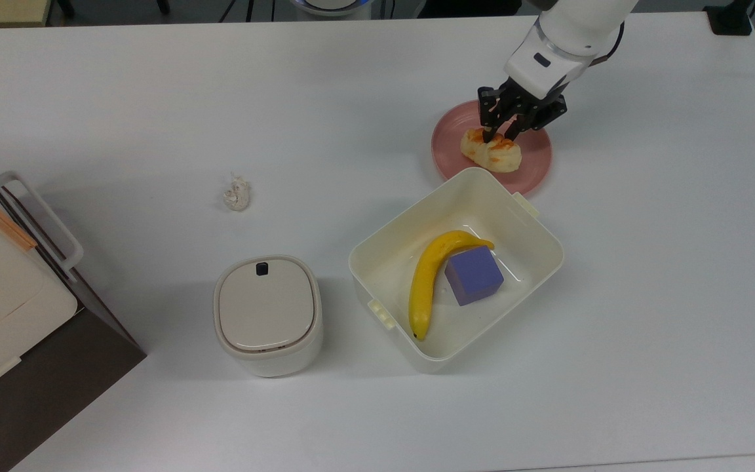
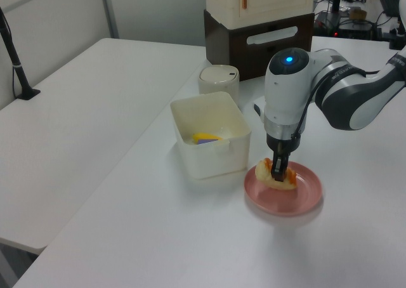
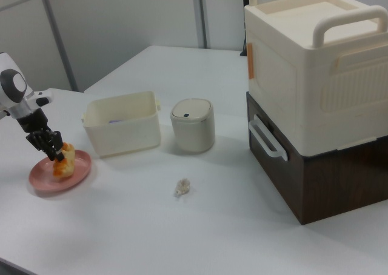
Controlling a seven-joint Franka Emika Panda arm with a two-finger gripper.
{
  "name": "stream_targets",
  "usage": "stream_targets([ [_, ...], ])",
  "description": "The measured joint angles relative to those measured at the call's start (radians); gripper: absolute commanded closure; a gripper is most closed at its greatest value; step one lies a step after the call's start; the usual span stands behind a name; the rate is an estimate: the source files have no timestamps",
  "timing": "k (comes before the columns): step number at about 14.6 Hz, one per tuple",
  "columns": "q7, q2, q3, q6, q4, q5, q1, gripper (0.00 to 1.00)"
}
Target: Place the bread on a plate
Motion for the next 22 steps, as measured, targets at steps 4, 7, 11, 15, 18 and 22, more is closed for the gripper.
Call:
stream_targets([
  [4,-0.054,-0.001,0.018,-0.044,0.010,-0.003,-0.001,0.31],
  [7,-0.114,-0.010,0.022,-0.090,0.022,-0.004,-0.007,0.27],
  [11,-0.274,-0.072,0.023,-0.193,0.079,-0.003,-0.076,0.24],
  [15,-0.532,-0.131,0.021,-0.373,0.200,0.095,-0.189,0.24],
  [18,-0.665,-0.146,-0.002,-0.442,0.287,0.140,-0.270,0.20],
  [22,-0.740,-0.138,-0.073,-0.443,0.379,0.238,-0.416,0.00],
])
